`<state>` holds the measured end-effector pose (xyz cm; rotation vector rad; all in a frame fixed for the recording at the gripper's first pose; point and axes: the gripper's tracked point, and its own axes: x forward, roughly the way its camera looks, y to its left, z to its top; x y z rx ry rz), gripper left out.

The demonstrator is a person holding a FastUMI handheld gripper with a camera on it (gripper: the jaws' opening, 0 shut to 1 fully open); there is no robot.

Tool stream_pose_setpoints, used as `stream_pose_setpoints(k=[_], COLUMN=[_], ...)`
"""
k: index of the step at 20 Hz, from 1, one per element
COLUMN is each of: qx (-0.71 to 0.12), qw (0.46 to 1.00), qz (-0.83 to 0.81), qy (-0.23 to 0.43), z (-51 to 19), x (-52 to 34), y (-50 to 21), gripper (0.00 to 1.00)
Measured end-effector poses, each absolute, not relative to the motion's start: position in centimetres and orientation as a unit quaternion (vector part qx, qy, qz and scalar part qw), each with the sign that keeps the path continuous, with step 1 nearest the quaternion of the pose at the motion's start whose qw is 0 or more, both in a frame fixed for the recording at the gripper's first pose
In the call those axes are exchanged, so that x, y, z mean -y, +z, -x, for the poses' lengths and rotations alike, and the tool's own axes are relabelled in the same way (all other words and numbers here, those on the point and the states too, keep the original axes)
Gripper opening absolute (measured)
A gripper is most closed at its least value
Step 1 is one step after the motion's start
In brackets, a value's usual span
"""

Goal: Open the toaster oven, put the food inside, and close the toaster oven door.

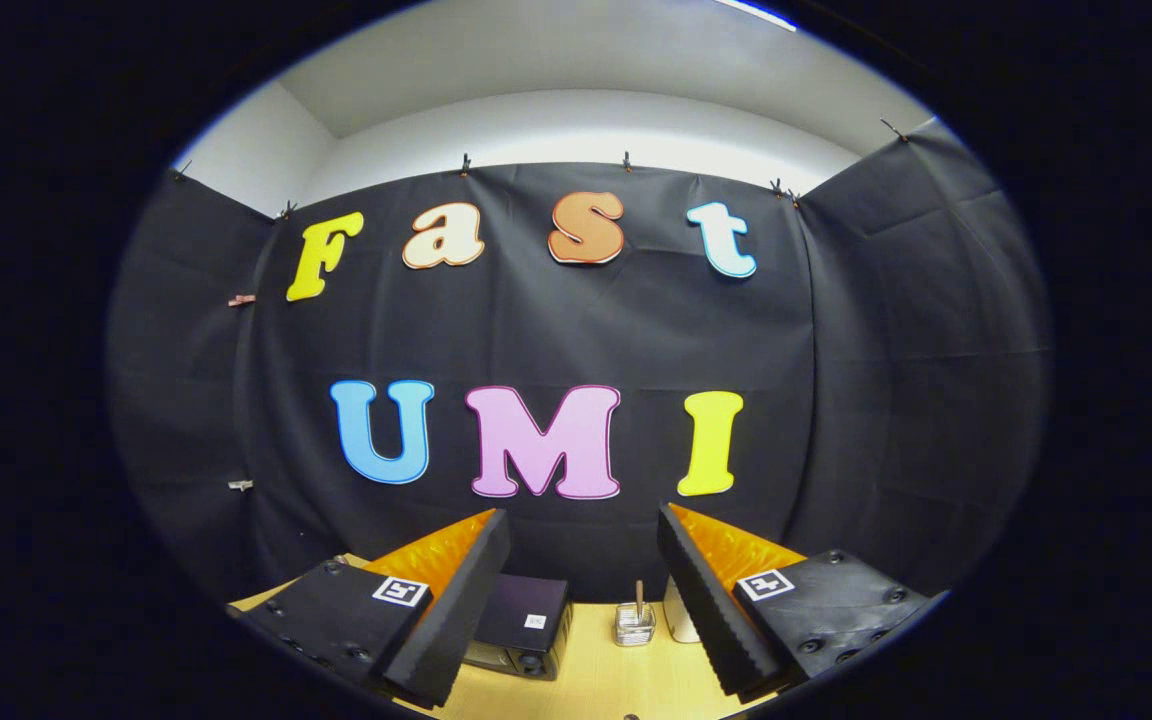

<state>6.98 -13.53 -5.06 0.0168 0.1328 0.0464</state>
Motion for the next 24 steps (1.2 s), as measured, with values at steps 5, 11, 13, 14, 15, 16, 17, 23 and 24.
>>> stream_pose_setpoints(k=[5, 11, 13, 14, 15, 16, 17, 23, 24], qx=[-0.049, -0.049, -0.053, -0.052, -0.051, -0.05, -0.05, -0.05, -0.049], qw=[0.999, 0.998, 0.998, 0.998, 0.998, 0.998, 0.998, 0.998, 0.998], qz=[-0.012, -0.01, -0.008, -0.007, -0.009, -0.01, -0.01, -0.008, -0.009], qy=[0.02, 0.028, 0.028, 0.03, 0.032, 0.033, 0.033, 0.033, 0.034], z=[-5.5, -4.2, -3.9, -3.8, -3.7, -3.6, -3.5, -3.2, -3.2], x=[15.6, 16.1, 16.3, 16.1, 16.0, 15.9, 15.9, 15.9, 15.8], y=[-3.1, -1.8, -1.6, -1.3, -1.1, -1.0, -0.9, -0.5, -0.5], gripper=[0.96, 0.96, 0.96, 0.96, 0.96, 0.96, 0.96, 0.96, 0.96])
